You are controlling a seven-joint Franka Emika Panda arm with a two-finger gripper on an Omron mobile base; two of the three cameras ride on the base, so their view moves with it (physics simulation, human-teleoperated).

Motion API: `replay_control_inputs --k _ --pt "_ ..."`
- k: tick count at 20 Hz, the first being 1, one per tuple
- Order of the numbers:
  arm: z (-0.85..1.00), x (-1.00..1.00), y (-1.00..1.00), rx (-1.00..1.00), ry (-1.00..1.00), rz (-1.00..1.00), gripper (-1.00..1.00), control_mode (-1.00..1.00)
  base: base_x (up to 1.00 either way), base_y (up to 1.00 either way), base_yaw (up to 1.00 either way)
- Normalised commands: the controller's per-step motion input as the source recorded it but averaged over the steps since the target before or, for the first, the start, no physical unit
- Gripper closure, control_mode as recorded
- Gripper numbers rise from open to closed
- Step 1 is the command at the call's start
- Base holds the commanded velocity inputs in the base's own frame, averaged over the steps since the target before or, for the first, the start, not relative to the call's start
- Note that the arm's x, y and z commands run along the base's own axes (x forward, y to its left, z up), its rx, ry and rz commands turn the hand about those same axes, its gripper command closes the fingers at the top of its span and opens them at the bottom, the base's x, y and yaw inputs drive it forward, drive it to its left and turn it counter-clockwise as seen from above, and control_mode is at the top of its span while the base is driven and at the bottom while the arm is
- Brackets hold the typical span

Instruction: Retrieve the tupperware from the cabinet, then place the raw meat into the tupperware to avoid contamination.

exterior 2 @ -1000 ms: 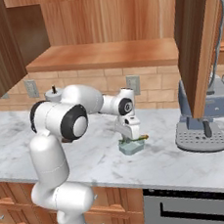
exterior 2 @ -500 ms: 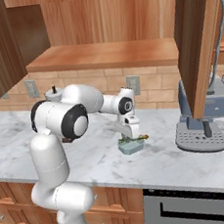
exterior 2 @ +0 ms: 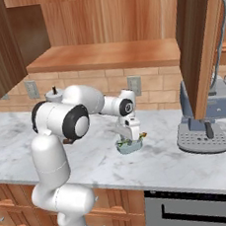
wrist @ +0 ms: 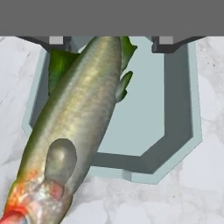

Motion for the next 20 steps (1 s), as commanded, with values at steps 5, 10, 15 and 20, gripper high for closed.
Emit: replay_control_inputs --k 5,10,15,20 --pt "-0.07 0.00 0.02 0.00 0.01 -0.01 -1.00 -1.00 0.00 0.00 0.00" --pt "0.02 -0.01 0.02 -0.01 0.00 0.00 -1.00 -1.00 0.00 0.00 0.00" --pt "0.10 -0.02 0.01 -0.02 -0.04 0.00 -1.00 -1.00 0.00 0.00 0.00" --pt "-0.08 0.03 0.00 0.00 0.00 0.00 -1.00 -1.00 0.00 0.00 0.00"
